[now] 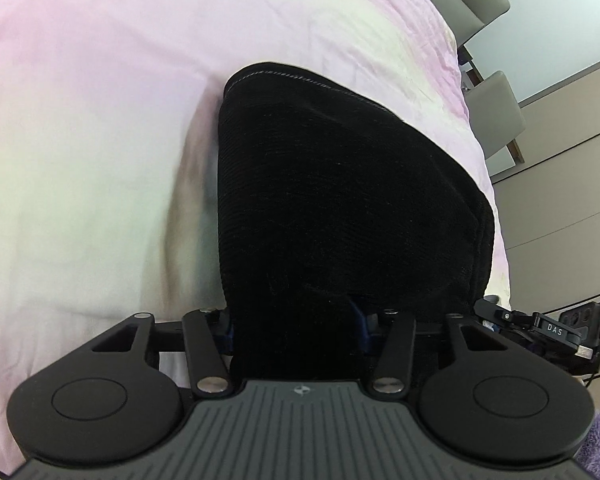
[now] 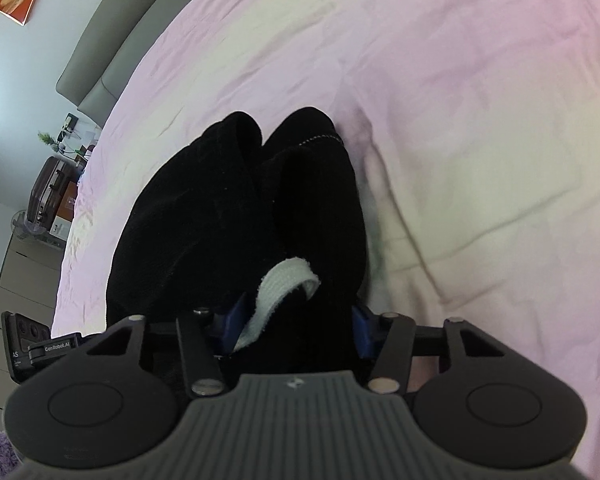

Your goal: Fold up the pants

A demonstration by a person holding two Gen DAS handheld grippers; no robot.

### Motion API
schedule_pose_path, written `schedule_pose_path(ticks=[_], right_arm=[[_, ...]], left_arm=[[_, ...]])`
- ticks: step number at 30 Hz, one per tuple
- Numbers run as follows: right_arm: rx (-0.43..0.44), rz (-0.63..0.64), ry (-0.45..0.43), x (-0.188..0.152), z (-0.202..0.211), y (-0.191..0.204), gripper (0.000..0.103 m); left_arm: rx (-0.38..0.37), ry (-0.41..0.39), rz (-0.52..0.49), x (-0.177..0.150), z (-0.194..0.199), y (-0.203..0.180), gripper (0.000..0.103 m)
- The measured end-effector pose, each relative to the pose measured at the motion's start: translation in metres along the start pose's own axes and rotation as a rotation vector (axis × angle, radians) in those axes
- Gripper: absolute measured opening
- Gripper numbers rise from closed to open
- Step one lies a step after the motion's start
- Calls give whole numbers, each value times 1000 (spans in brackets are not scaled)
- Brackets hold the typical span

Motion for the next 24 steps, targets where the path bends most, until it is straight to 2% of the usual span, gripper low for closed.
schedule_pose_path(ticks=[2, 7, 10, 18, 24], right_arm=[[3, 19, -22, 2, 11, 12, 42], [19, 89, -22, -2, 30, 58, 40], [47, 82, -28, -13, 41, 78, 39], [156, 62, -30, -67, 54, 148, 39], [245, 60, -12, -112, 38, 218, 39]], left_arm=[[3, -4, -11, 3, 10, -8, 54], [28, -15, -82, 5, 50, -28, 52], [47, -27, -110, 6, 80, -34, 52], [130, -69, -194, 12, 176, -32, 52], [217, -95, -244, 19, 245, -10, 52]])
Point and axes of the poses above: each gripper's, at about its wrist camera, not at the fingertips, and z roughly against the way its jaws point, y to its left, x to its top, the point moved 2 cm from there along -z, roughly the way its jaws point, and after that the axes turned 10 degrees about -y, right-handed, at the moved point
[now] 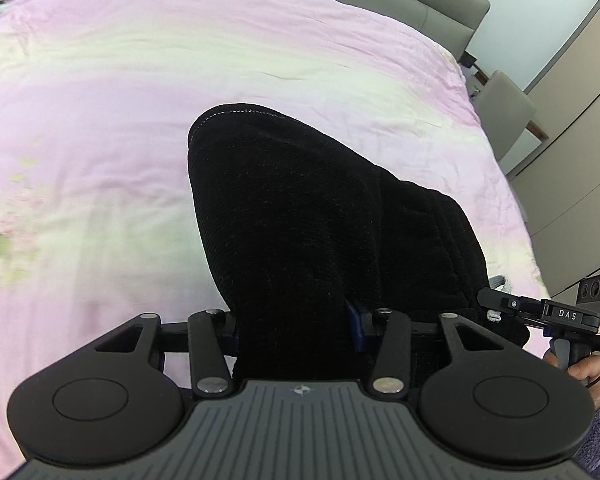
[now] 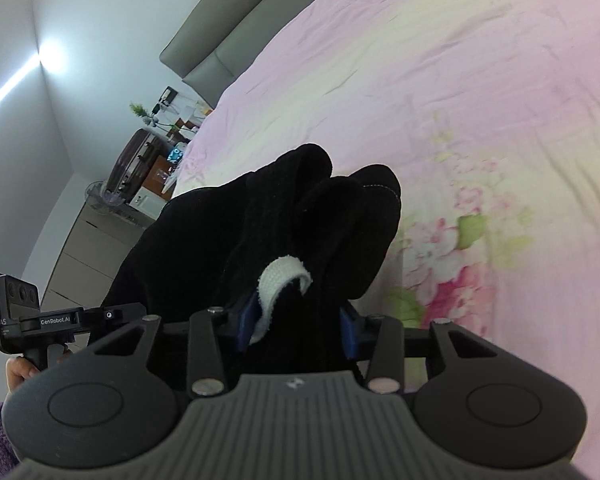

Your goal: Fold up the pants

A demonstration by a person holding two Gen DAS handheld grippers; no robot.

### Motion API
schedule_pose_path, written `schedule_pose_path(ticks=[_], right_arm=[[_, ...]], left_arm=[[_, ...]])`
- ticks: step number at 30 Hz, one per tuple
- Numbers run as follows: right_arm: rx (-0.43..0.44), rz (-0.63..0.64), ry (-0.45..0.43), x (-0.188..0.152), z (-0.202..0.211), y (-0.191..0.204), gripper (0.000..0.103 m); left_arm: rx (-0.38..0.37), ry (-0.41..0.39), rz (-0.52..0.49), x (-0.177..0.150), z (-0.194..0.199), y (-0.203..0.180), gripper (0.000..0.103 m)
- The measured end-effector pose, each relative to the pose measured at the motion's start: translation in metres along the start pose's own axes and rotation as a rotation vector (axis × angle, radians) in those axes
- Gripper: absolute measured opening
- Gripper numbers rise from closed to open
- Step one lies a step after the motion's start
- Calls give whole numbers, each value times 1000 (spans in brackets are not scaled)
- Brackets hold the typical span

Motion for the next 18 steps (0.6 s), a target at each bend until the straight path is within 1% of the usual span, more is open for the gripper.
schedule_pose_path(ticks=[2, 5, 10, 14, 18], right_arm=[[14, -1, 2, -16, -11, 18, 39], [17, 24, 1, -41, -26, 40, 39], [1, 60, 24, -85, -54, 63, 39], [-19, 90, 57, -113, -77, 64, 38], [-44, 130, 94, -126, -97, 57, 38]], left_arm=[[20, -4, -4, -3, 13, 16, 52], [29, -3, 11, -15, 22, 43, 52], [21, 13, 45, -41, 19, 90, 52], [8, 13, 73, -64, 11, 130, 52], [-4, 28, 92, -80, -5, 156, 52]])
Point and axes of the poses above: each gripper's, at about its wrist camera, not at the fingertips, and z roughly against the way its jaws point, y to its left, x to its top, the point moved 2 cm from there along -z, roughly the way its jaws point, and after that the axes turned 10 degrees about -y, right-handed, at the moved point
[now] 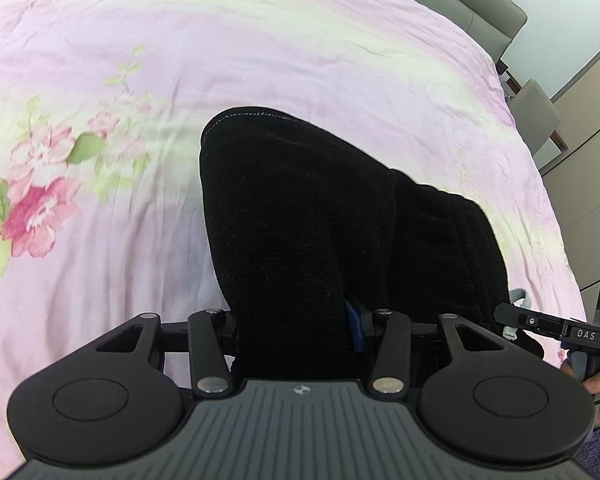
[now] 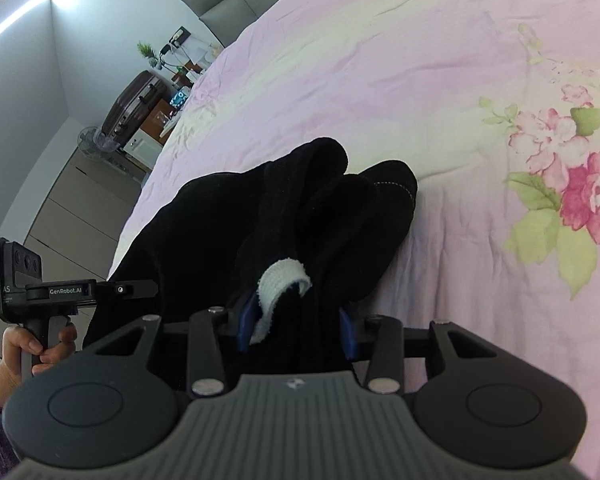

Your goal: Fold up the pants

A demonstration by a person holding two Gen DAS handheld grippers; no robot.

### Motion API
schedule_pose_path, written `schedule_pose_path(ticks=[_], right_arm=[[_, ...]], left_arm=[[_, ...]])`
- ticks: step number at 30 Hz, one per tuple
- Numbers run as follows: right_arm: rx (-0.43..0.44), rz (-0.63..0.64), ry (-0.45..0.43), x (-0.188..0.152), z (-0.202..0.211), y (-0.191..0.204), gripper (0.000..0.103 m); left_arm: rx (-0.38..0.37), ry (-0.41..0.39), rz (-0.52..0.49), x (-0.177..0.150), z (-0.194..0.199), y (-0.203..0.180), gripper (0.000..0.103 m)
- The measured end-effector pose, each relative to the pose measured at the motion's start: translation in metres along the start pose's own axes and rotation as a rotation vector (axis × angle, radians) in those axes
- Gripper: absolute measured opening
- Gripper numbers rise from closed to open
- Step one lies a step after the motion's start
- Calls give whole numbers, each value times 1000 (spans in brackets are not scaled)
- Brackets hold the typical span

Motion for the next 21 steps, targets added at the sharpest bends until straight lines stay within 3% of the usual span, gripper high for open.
schedule_pose_path(ticks=[7, 15, 17, 19, 21], right_arm=[[-80, 12, 83, -12, -25, -13, 39], [-141, 25, 112, -14, -36, -19, 41], [-155, 51, 111, -12, -32, -14, 46], [-180, 74, 102, -9, -28, -9, 58], [-201, 147, 82, -6, -21, 1, 61]], left_arm=[[11, 54, 34, -17, -18, 37, 53], [65, 65, 12, -23, -21, 34, 66], [94, 62, 4, -21, -15, 31, 75], [138, 60, -23, -18, -4, 24, 76], [187, 51, -61, -13, 14, 13, 75]])
Point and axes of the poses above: each gripper's, at about its wrist camera, not at the fingertips, and z roughly against the way its jaws point, y to its left, x to its top, the point moved 2 cm from there along -z, roughly the way its jaws point, and after that the axes turned 10 degrees about -y, right-handed, at the moved point
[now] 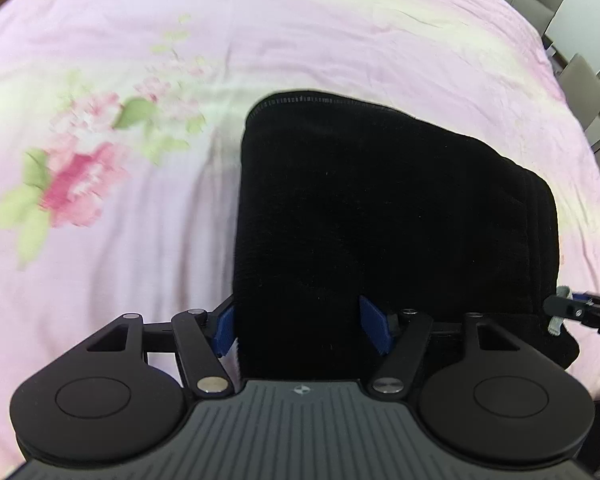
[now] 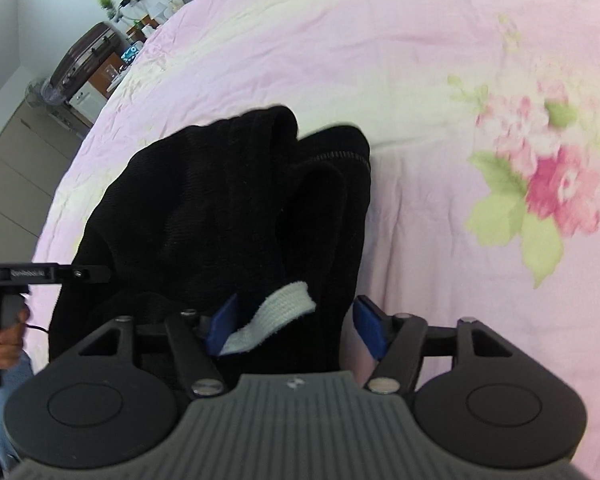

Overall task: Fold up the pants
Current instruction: 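Lower the folded pants onto the duvet, open both grippers and withdraw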

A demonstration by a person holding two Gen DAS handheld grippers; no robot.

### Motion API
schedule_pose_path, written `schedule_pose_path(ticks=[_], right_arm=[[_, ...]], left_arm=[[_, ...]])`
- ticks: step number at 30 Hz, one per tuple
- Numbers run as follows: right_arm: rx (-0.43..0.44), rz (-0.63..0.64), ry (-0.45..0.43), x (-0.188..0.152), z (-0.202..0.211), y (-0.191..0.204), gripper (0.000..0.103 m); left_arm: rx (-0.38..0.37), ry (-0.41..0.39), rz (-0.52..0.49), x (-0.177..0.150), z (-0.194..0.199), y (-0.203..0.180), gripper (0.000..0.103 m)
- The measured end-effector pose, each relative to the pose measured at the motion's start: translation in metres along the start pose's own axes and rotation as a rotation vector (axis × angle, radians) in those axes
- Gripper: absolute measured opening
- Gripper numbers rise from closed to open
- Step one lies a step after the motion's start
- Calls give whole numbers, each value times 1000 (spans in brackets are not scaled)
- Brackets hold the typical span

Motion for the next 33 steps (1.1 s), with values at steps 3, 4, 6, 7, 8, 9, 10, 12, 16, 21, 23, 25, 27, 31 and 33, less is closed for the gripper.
schedule_pose_path(ticks=[3, 4, 6, 7, 8, 9, 10, 12, 16, 21, 23, 25, 27, 31, 33], right_arm=[[-27, 110, -45, 9, 24, 18, 68], [-28, 136, -61, 12, 34, 24, 71], [-27, 191, -102, 19, 56, 37, 72], [-30, 221, -123, 23, 68, 44, 72], [-30, 252, -145, 26, 81, 52, 72], [-32, 282, -168, 28, 92, 58, 72], [-38, 315, -196, 30, 108, 66, 74], [-44, 366, -253, 32, 136, 80, 81], [-66, 438, -364, 21, 190, 102, 95], [-64, 506, -424, -12, 240, 121, 95], [-57, 508, -446, -27, 256, 123, 95], [-42, 506, -468, -45, 270, 123, 96], [-38, 508, -494, -62, 283, 123, 96], [-33, 471, -549, -92, 301, 118, 98], [-34, 434, -563, -106, 306, 113, 98]], left_arm=[[54, -66, -66, 9, 43, -10, 75], [60, -86, -78, 12, 60, -14, 75], [84, -132, -108, 16, 95, -24, 75], [102, -158, -131, 18, 112, -30, 75], [122, -189, -158, 19, 131, -37, 75], [142, -222, -181, 22, 151, -45, 75], [165, -249, -196, 24, 169, -53, 75], [210, -302, -218, 22, 202, -68, 75], [296, -473, -284, 1, 250, -103, 75], [331, -573, -298, -45, 262, -140, 75], [319, -590, -288, -63, 263, -152, 75], [315, -620, -274, -79, 266, -163, 78], [313, -657, -249, -94, 270, -171, 83], [336, -719, -204, -119, 271, -179, 83], [329, -720, -186, -130, 268, -181, 84]])
Point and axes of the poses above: each gripper's, at about its wrist camera, not at the fingertips, and z roughly against the way its jaws point, y to its left, x to its top, the point moved 2 cm from there along -z, roughly the way its jaws point, and after that the axes turned 10 degrees about -y, right-handed, at the moved point
